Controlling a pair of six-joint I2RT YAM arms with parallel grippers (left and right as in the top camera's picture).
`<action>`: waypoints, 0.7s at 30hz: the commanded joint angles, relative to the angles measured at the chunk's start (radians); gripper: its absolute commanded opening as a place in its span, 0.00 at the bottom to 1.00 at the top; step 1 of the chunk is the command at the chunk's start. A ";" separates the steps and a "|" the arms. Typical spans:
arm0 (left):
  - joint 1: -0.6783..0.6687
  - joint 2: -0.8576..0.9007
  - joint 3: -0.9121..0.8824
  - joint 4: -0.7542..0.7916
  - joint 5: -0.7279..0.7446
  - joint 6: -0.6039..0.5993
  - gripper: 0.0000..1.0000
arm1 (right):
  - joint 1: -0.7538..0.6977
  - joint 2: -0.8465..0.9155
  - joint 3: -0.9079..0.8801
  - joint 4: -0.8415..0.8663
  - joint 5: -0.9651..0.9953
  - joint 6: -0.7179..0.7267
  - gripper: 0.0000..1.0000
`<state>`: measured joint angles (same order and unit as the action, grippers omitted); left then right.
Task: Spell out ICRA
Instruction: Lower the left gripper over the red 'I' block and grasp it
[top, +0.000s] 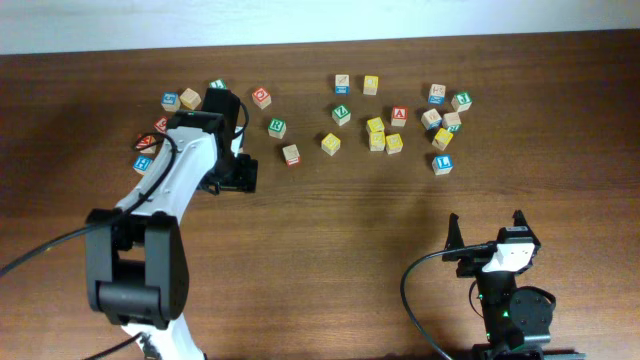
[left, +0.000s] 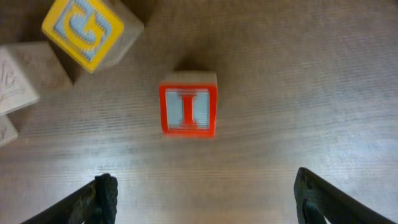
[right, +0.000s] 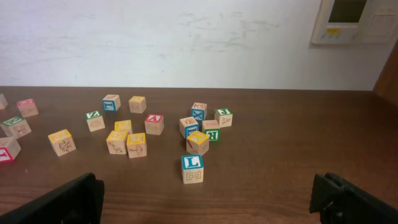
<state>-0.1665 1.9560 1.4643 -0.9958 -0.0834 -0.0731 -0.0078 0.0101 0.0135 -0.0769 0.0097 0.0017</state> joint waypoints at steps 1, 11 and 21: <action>-0.003 0.053 -0.007 0.042 -0.019 -0.006 0.82 | -0.006 -0.006 -0.008 -0.003 0.009 0.011 0.98; -0.003 0.124 -0.007 0.121 -0.019 -0.006 0.71 | -0.006 -0.006 -0.008 -0.003 0.009 0.011 0.98; -0.003 0.124 -0.007 0.159 -0.019 -0.006 0.64 | -0.006 -0.007 -0.008 -0.003 0.009 0.011 0.98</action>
<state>-0.1665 2.0590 1.4639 -0.8234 -0.0875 -0.0731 -0.0078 0.0101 0.0135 -0.0769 0.0097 0.0013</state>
